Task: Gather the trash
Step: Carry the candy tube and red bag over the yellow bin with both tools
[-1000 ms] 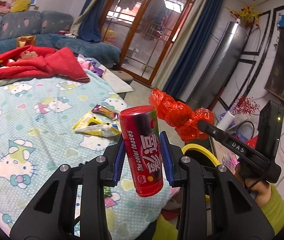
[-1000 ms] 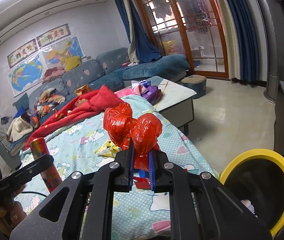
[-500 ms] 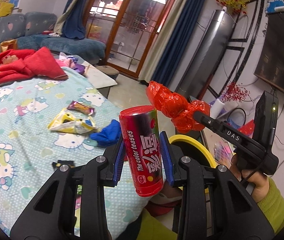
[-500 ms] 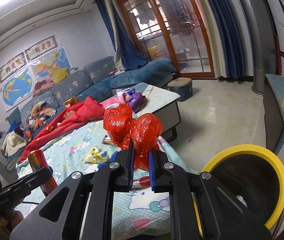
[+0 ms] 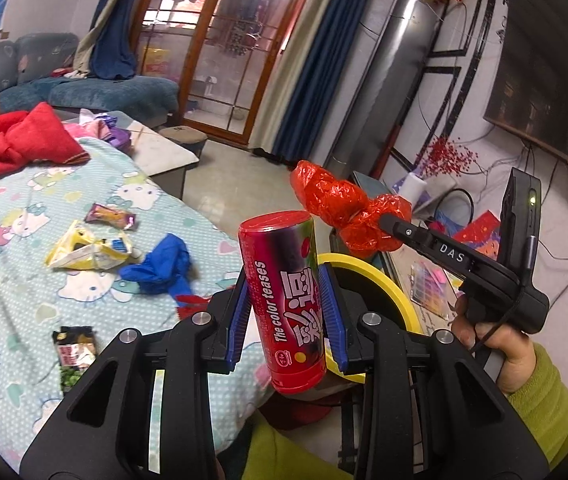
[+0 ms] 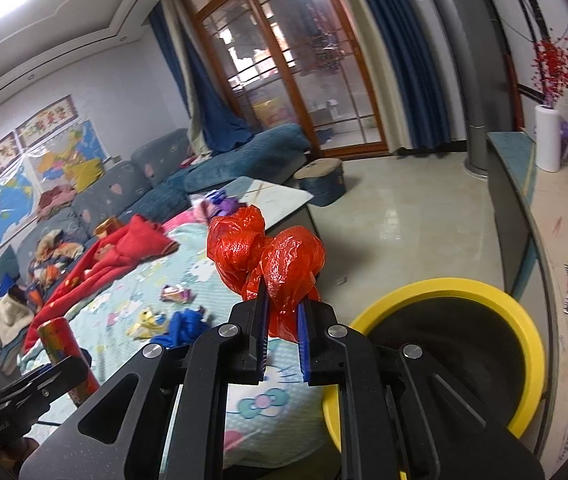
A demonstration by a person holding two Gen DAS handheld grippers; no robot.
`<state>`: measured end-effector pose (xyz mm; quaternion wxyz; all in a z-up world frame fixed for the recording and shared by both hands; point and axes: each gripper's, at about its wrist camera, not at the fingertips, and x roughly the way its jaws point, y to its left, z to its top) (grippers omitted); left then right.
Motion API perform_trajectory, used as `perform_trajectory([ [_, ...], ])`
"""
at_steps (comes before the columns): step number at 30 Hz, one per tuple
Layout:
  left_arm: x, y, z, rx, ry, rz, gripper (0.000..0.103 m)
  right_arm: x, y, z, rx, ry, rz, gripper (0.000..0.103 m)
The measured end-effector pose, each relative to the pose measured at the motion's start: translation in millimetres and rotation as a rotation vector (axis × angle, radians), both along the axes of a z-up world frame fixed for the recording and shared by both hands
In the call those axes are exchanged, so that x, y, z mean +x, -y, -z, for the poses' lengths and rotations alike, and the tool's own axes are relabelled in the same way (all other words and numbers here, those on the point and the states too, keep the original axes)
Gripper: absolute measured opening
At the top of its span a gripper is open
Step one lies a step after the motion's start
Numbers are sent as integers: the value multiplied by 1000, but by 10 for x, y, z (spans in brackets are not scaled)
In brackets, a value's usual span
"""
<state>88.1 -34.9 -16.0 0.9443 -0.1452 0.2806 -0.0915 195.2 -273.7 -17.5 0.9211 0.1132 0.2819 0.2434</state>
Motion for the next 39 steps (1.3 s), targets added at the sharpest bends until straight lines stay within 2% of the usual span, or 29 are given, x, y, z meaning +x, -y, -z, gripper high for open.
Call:
perform_trajectory([
  [19,280,627,110,41,-31,153,26,190,632,297,2,-101,175,12],
  [28,485,925,281,56,-68,225,26,307,924,480,-5,-171,263,12],
  [39,732,1184,514,102,-93,267,27,358,1144,632,-36,-217,317,12],
])
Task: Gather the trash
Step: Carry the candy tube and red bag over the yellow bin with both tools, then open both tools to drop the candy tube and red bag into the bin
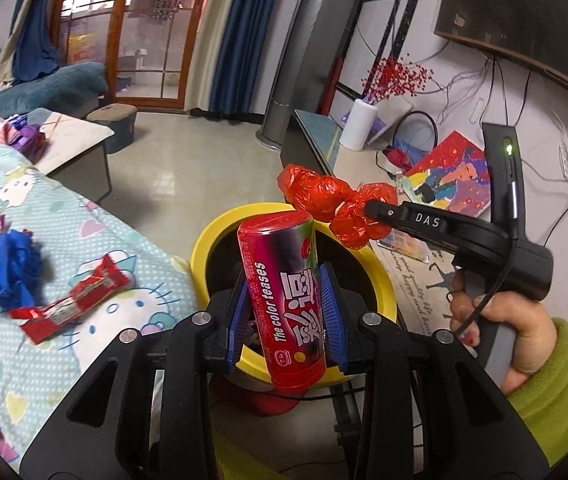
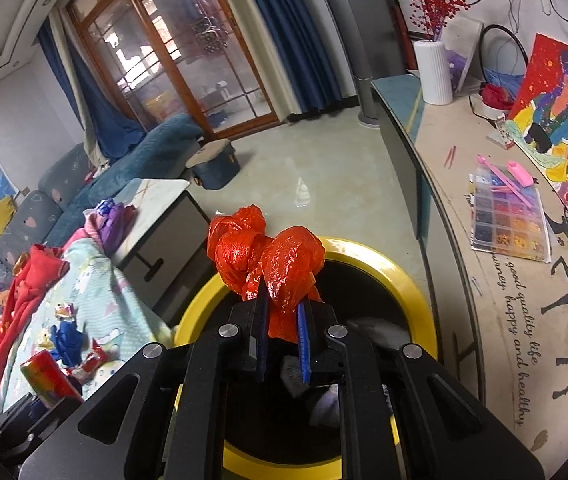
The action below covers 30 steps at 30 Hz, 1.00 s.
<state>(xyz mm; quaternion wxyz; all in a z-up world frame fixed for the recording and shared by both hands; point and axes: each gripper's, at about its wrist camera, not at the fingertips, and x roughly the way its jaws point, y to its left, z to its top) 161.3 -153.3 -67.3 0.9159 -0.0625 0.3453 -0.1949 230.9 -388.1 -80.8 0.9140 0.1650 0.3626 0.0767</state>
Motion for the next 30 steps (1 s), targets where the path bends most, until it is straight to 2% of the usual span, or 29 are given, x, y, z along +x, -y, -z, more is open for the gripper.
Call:
perform_trajectory([
  [9,199,137,200,33,-47,23,27,40,96,104,13,-35,-6,12],
  [23,475,267,383,4,-117,48,27,102,144,246,27,-100,-1,15],
  [25,488,262,359,4,-112,42,32,105,162,259,34,-106,3,19],
  [27,485,253,338,4,-107,36,41,105,180,261,42,-107,11,29],
  [29,478,241,319,0,-105,26,55,102,183,257,40,-105,16,31],
  [30,467,214,314,-4,-103,21,58,100,183,255,43,-104,16,32],
])
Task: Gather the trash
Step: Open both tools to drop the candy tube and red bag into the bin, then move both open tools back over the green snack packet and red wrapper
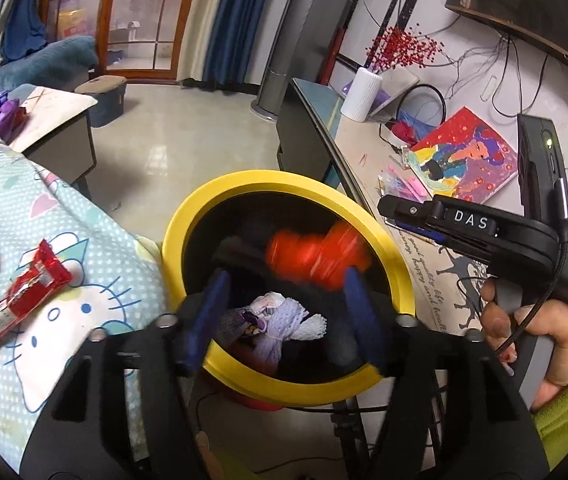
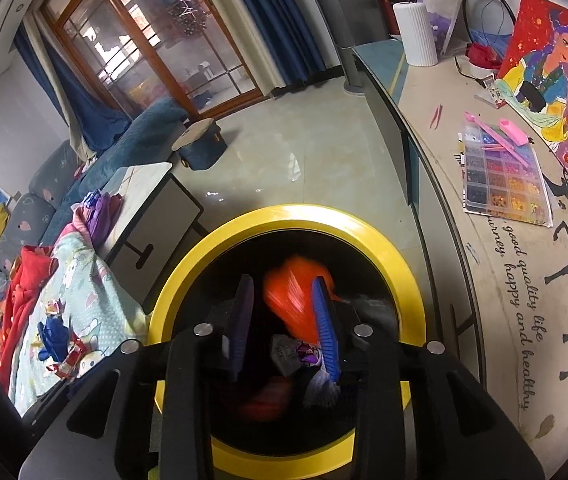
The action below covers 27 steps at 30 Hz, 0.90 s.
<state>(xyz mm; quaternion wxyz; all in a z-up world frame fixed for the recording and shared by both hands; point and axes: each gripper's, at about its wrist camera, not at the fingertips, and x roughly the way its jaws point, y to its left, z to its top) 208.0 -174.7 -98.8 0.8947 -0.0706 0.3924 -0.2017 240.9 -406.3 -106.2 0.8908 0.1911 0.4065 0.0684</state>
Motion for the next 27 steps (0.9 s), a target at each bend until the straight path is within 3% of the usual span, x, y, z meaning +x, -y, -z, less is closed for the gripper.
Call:
perform_trajectory([
  [2,-25,-40,-25,-9,4,-14,71,-5,-4,-9,0,3,1,35],
  [7,-92,-116,-97,-12,22,-42,92,-22,-29,-34,2,11,5,41],
  [18,-311,-315,-218,10,57,-112,92,-93,-110,-199,-1,63,7,48],
  [27,-458,-589,-335,50,83,-203,92,-213,-373,-422,-13,138,-60,49],
])
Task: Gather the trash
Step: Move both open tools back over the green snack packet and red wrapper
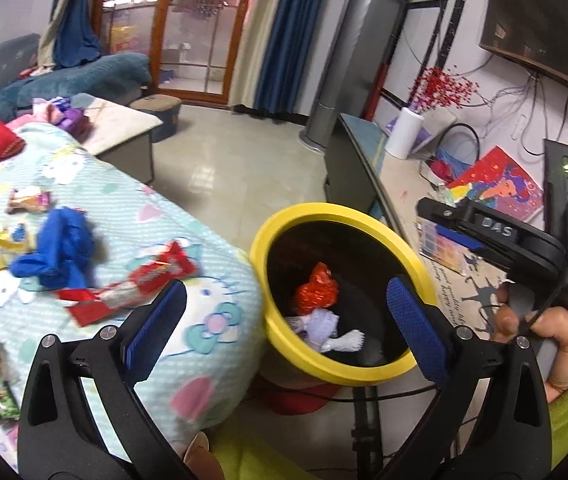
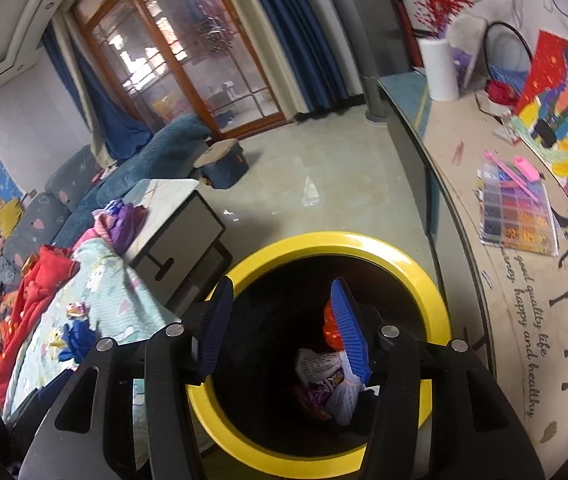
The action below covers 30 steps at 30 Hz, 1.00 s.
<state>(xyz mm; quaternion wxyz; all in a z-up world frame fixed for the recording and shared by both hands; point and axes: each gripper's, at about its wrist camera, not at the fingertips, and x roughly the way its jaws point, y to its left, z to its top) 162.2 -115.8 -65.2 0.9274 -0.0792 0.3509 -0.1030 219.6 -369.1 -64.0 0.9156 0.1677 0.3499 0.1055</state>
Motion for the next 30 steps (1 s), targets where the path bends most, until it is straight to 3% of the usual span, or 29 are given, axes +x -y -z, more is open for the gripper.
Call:
perform_trajectory([
  [13,-224,-449,-235,19,69,-152,92,-257,-606,-290,0,100,-143,55],
  [30,-570,-1088,-223,106,81,-324,92,-451,-1218,-408,-34,146,-277,65],
])
